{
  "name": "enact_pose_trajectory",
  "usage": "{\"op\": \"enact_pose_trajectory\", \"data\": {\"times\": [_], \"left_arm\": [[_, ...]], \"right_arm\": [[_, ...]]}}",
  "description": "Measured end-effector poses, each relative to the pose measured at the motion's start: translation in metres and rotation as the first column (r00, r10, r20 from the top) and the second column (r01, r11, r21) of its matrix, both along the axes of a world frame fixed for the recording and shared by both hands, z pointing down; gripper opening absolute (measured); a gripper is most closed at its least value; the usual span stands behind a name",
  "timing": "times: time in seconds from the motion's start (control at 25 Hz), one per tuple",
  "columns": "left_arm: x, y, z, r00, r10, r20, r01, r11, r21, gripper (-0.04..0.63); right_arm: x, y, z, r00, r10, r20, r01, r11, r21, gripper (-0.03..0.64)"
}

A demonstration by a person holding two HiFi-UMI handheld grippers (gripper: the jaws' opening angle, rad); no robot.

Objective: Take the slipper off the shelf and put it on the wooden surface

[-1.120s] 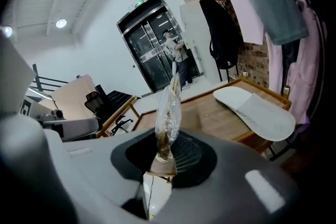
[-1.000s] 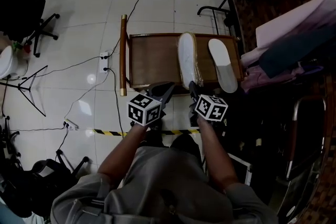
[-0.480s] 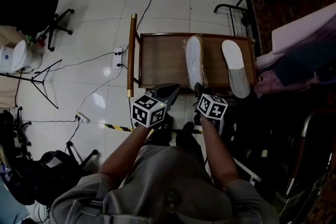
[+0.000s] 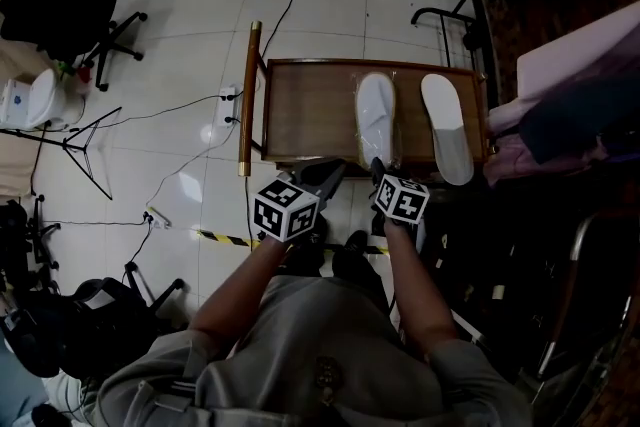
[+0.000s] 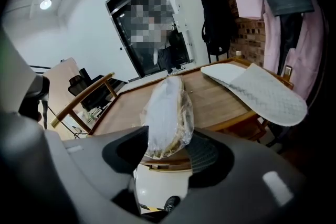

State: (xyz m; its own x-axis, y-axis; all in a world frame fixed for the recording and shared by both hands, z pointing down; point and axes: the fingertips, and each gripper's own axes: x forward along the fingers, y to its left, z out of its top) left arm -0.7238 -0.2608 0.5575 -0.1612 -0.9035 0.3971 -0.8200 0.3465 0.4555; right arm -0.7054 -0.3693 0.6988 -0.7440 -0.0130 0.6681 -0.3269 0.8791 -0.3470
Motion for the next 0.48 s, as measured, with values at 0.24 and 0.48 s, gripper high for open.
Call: {"op": "enact_pose_trajectory", "data": {"times": [0.24,0.48], "left_arm": [[0.001,-0.004,-0.010,1.000,-0.002,0.018,0.001,1.000,0.018,0.005],[-0.005,-0.012,-0.034,0.999,0.004,0.047,-0.007,0.998,0.066,0.005]], "right_arm": [[0.012,-0.011,-0.011,1.000,-0.013,0.020,0.012,1.000,0.017,0.321],[0.011,-0.040,-0.088,0.986,-0.008,0.165,0.000,0.999,0.049,0.308]]}}
